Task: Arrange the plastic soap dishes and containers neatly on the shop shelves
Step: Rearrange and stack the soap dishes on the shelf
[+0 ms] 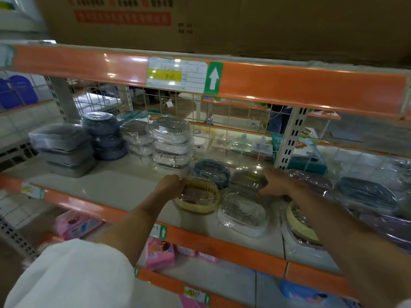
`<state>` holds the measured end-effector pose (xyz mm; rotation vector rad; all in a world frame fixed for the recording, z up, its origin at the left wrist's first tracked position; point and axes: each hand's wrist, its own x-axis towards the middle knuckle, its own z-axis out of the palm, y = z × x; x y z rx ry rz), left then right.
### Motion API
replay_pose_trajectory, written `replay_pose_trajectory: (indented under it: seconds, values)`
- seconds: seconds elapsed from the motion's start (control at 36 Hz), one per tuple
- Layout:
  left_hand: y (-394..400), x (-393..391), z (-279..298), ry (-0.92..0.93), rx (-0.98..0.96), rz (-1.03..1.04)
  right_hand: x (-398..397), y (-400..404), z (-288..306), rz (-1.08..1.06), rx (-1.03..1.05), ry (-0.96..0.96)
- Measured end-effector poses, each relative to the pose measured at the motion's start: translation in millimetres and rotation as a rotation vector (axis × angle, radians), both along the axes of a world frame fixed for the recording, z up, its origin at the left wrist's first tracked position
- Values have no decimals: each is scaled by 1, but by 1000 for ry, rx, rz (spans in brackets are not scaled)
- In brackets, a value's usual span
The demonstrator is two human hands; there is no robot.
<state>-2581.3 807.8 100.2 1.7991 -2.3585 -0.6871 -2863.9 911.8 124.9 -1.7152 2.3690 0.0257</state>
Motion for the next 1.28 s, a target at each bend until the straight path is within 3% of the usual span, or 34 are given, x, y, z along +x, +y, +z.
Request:
replay_pose_trajectory:
  seconds: [0.36,0.58,0.83,1.28]
  values:
    - [6,-8,8,58,-169,-85,-1,18,22,-55,-249,-200]
    - [11,4,14,72,-229,-131,38,13,30,67,-261,-289]
    - [-11,81,14,-15,-174,14,125,-30,35,169,-199,-448]
    - [-70,231,36,-58,-244,114,307,-150,80,313,-377,-432]
